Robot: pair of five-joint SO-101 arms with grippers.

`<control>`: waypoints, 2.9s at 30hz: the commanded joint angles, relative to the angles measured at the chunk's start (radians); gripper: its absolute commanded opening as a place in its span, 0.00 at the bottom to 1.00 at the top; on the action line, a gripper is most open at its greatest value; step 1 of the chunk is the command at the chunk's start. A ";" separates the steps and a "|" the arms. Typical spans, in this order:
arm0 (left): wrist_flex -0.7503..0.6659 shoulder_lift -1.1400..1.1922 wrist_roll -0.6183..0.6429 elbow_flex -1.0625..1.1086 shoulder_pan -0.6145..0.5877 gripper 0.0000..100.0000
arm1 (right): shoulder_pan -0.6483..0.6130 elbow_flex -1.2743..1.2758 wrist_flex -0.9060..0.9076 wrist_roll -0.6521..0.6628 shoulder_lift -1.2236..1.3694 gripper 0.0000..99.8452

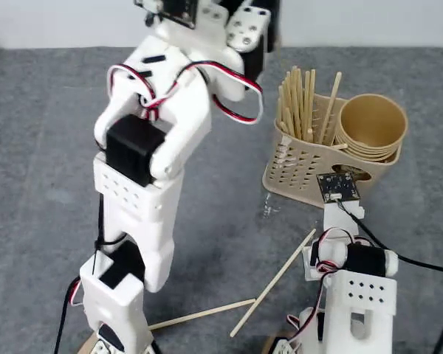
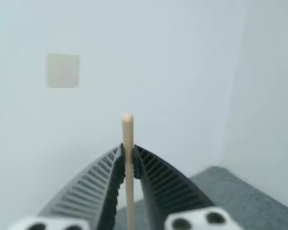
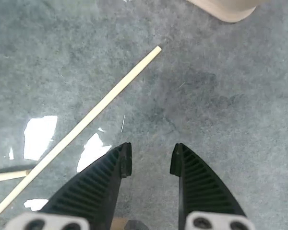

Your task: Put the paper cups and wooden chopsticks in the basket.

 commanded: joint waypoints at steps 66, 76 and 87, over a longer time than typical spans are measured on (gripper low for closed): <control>0.559 -0.087 -0.006 0.024 -0.766 0.02 | -0.383 0.091 -0.213 -0.353 0.038 0.16; 0.554 -0.354 -0.068 0.427 -0.832 0.02 | -0.380 -0.086 -0.239 -0.445 0.453 0.16; 0.436 -0.606 -0.107 0.961 -0.918 0.02 | -0.349 -0.100 -0.432 -0.499 0.641 0.15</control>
